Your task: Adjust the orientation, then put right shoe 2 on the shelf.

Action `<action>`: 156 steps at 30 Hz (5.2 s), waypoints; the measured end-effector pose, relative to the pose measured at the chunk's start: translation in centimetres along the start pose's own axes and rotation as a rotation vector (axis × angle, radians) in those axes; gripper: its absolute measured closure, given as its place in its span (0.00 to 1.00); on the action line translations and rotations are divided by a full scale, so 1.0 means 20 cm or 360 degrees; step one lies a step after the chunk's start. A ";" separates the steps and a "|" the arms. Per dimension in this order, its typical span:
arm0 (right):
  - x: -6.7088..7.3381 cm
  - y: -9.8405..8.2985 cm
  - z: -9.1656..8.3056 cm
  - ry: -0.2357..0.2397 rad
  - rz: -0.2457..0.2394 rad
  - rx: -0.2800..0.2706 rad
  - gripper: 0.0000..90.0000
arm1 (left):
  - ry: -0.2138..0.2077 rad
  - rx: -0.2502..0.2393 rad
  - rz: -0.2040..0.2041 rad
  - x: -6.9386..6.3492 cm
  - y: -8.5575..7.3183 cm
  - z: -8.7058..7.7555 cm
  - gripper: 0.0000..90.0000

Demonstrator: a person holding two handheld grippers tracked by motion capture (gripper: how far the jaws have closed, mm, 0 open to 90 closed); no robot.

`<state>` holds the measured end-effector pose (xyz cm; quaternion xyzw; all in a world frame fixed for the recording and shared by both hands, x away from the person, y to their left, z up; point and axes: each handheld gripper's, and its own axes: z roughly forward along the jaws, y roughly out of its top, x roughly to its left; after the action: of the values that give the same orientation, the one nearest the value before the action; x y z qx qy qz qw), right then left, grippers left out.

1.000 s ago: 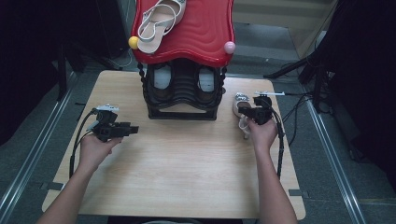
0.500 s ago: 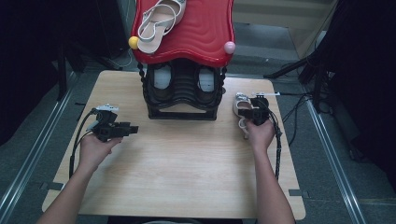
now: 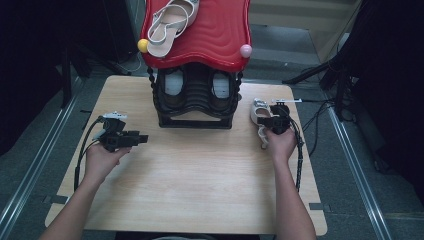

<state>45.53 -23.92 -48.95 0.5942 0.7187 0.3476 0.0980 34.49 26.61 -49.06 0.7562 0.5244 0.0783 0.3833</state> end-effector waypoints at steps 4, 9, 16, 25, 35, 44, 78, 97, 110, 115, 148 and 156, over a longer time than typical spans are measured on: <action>0.00 0.00 -0.01 -0.0014 -0.0012 -0.0005 0.97 | -0.0002 0.0000 -0.0004 0.00 0.00 0.00 0.56; 0.01 0.00 -0.02 -0.0031 -0.0002 -0.0005 0.97 | 0.0001 -0.0002 0.0000 0.00 0.00 0.00 0.56; -0.01 0.01 -0.05 -0.0032 -0.0030 -0.0076 0.98 | -0.0002 0.0001 -0.0003 0.00 0.00 0.00 0.56; -0.02 0.02 -0.09 0.0037 0.0008 -0.0098 0.98 | -0.0004 -0.0007 -0.0003 0.00 0.00 0.00 0.56; 0.00 0.04 -0.12 0.0097 0.0016 -0.0092 0.98 | -0.0007 -0.0003 0.0003 0.01 0.00 -0.01 0.56; 0.02 0.05 -0.15 0.0132 0.0018 -0.0105 0.98 | -0.0021 0.0001 0.0006 0.00 0.00 0.00 0.56; 0.11 0.35 -0.41 0.0145 0.0005 -0.0167 0.98 | -0.0039 -0.0005 0.0032 -0.03 0.01 0.01 0.56; 0.22 0.60 -0.64 0.0241 0.0034 -0.0301 0.98 | -0.0053 0.0000 0.0036 -0.04 0.01 0.02 0.56; 0.31 0.75 -0.79 0.0236 0.0009 -0.0342 0.98 | -0.0051 -0.0014 0.0034 -0.05 0.02 0.02 0.56; 0.36 0.82 -0.86 0.0247 -0.0004 -0.0367 0.98 | -0.0053 -0.0003 0.0038 -0.05 0.02 0.02 0.56; 1.05 1.26 -1.04 0.0226 -0.0317 -0.0532 0.98 | -0.0074 0.0004 0.0071 -0.06 0.02 0.02 0.56; 1.10 1.19 -0.93 0.0287 -0.0325 -0.0519 0.98 | -0.0079 0.0002 0.0077 -0.06 0.02 0.02 0.56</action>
<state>47.89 -9.47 -14.53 0.4611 0.7152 0.4993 0.1629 34.47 25.32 -48.80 0.7706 0.4964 0.0683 0.3938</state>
